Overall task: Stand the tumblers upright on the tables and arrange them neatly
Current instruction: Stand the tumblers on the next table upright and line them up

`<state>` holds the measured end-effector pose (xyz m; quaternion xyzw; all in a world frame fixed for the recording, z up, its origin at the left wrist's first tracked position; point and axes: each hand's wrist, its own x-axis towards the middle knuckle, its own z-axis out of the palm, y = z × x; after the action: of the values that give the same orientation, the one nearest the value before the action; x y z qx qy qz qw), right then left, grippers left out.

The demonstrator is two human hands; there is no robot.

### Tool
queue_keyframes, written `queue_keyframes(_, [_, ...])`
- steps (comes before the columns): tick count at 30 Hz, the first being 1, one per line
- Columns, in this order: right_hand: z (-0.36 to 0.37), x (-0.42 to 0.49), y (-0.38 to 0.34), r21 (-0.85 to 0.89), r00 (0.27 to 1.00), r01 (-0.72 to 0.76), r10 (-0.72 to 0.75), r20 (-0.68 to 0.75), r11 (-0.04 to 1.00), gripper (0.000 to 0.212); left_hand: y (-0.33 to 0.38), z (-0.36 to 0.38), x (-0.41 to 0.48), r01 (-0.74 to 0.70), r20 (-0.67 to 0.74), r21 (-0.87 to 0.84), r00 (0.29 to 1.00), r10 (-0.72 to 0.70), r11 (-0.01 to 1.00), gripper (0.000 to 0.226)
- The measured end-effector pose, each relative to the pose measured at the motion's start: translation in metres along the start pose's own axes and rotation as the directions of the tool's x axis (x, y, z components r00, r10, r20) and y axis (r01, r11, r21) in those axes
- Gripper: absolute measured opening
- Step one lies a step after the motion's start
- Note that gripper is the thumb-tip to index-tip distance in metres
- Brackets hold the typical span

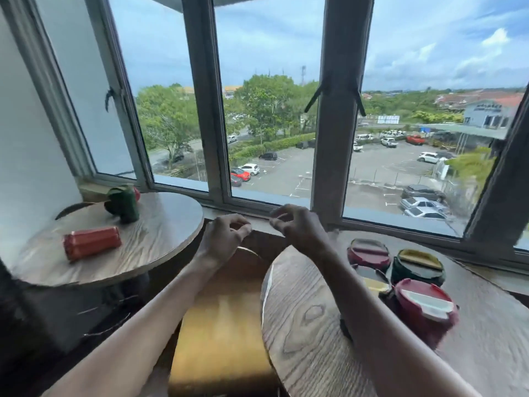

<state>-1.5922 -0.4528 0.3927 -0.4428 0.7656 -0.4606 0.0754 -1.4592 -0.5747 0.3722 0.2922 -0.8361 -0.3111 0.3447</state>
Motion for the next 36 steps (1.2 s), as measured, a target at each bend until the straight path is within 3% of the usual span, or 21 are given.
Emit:
queue_keyframes(8, [0.183, 0.010, -0.097, 0.199, 0.970, 0.085, -0.126, 0.206, 0.976, 0.016, -0.128, -0.152, -0.033, 0.213, -0.165, 0.037, 0.965, -0.205, 0.976, 0.011])
queue_keyframes(19, [0.336, 0.070, -0.153, 0.264, 0.951, 0.078, -0.151, 0.268, 0.961, 0.012, -0.254, -0.278, -0.005, 0.290, -0.321, 0.057, 0.911, -0.257, 0.955, 0.012])
queue_keyframes(26, [0.423, 0.164, -0.168, 0.239, 0.970, 0.079, -0.130, 0.205, 0.968, 0.013, -0.343, -0.318, 0.082, 0.284, -0.311, 0.054, 0.916, -0.255, 0.957, 0.012])
queue_keyframes(36, [0.516, 0.249, -0.181, 0.173, 0.991, -0.015, -0.009, 0.137, 0.985, 0.016, -0.455, -0.343, 0.208, 0.340, -0.101, -0.050, 0.934, -0.343, 0.939, 0.017])
